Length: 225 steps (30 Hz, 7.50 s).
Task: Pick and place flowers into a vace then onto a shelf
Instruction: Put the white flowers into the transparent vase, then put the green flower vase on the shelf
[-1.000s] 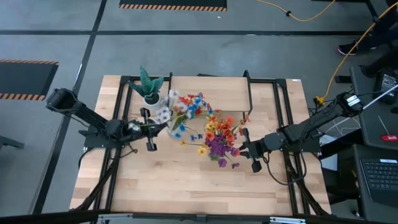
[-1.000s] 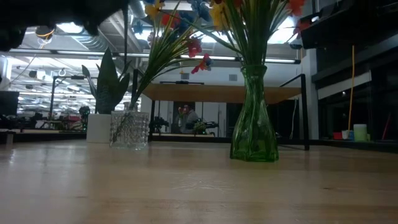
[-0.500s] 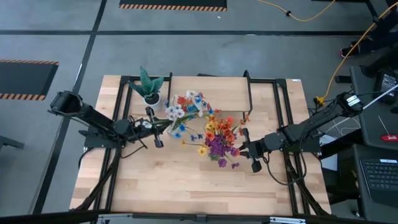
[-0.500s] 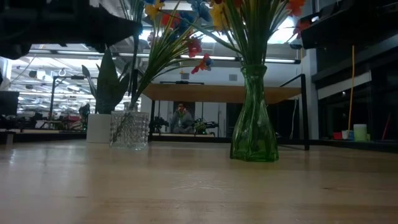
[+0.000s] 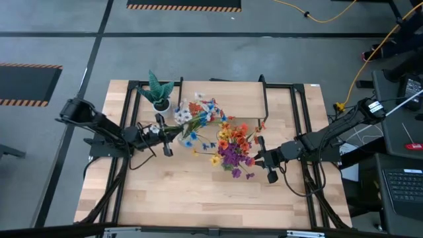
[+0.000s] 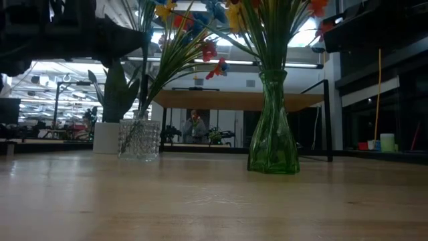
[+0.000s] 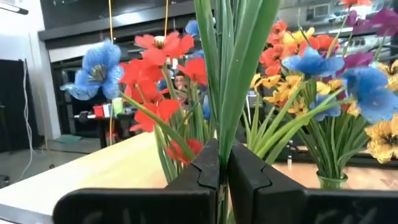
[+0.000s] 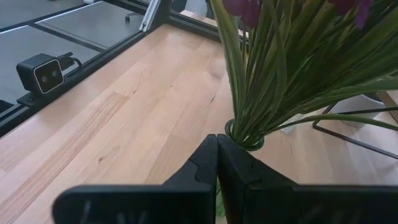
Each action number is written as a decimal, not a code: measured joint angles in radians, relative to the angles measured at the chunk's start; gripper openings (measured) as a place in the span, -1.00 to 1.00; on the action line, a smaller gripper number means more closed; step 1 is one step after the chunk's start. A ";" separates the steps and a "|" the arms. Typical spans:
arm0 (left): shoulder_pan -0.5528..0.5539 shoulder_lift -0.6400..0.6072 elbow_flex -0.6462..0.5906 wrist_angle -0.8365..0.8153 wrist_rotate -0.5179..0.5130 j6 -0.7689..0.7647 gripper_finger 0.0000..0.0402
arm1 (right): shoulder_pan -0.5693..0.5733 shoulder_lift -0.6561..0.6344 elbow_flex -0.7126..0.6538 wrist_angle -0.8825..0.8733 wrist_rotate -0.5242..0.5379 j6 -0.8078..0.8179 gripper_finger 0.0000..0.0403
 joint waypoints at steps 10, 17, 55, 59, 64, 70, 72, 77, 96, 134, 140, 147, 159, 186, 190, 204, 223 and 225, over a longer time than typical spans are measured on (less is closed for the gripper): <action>0.000 0.076 0.000 -0.001 -0.017 -0.083 -0.96 | 0.000 0.000 0.000 0.000 0.000 0.000 -0.95; 0.000 0.116 0.000 0.000 -0.027 -0.113 -0.95 | 0.000 0.000 0.000 0.000 0.000 0.000 -0.95; -0.057 0.158 0.000 -0.106 -0.036 -0.186 -0.39 | 0.000 0.000 0.000 -0.001 0.000 0.000 -0.95; -0.077 0.139 0.000 -0.106 -0.085 -0.162 -0.36 | 0.000 0.000 0.000 -0.001 0.000 0.000 -0.95; -0.114 0.098 0.000 -0.105 -0.158 -0.067 -0.31 | 0.000 0.000 0.000 -0.001 0.000 0.008 -0.95; -0.168 0.037 0.000 -0.105 -0.212 -0.006 -0.24 | 0.000 0.000 0.000 -0.001 0.001 0.024 -0.95; -0.193 0.016 0.000 -0.106 -0.237 0.020 -0.22 | 0.000 0.000 0.000 0.000 0.001 0.024 -0.95; -0.283 -0.031 0.000 -0.107 -0.315 0.110 -0.26 | 0.000 0.000 0.000 0.000 0.001 0.027 -0.95; -0.643 -0.094 0.001 -0.251 -0.637 -0.028 -0.97 | 0.000 -0.034 0.000 -0.009 0.001 0.078 -0.95; -0.623 -0.154 0.207 -1.057 -0.573 -0.639 -0.99 | 0.065 -0.057 -0.255 0.483 -0.039 0.154 -0.95; -0.605 -0.157 0.207 -1.058 -0.609 -0.615 -0.99 | 0.058 -0.041 -0.298 0.486 -0.040 0.205 -0.94; -0.577 -0.156 0.207 -1.073 -0.603 -0.616 -0.99 | 0.058 0.019 -0.283 0.492 -0.041 0.234 -0.62; -0.546 -0.156 0.207 -1.154 -0.552 -0.709 -0.99 | 0.058 0.202 -0.224 0.508 0.137 0.250 0.19; -0.544 -0.156 0.207 -1.158 -0.537 -0.672 -0.99 | -0.050 0.694 0.015 0.794 0.149 0.252 0.30; -0.544 -0.156 0.207 -1.158 -0.537 -0.672 -0.99 | -0.055 0.717 0.045 0.793 0.157 0.207 0.30; -0.544 -0.156 0.207 -1.158 -0.524 -0.665 -0.99 | -0.054 0.709 0.048 0.794 0.227 0.180 0.13; -0.545 -0.156 0.207 -1.159 -0.534 -0.619 -0.99 | -0.053 0.630 -0.034 0.808 0.227 0.228 -0.45; -0.544 -0.156 0.207 -1.159 -0.549 -0.619 -0.99 | -0.049 0.578 -0.063 0.806 0.227 0.229 -0.45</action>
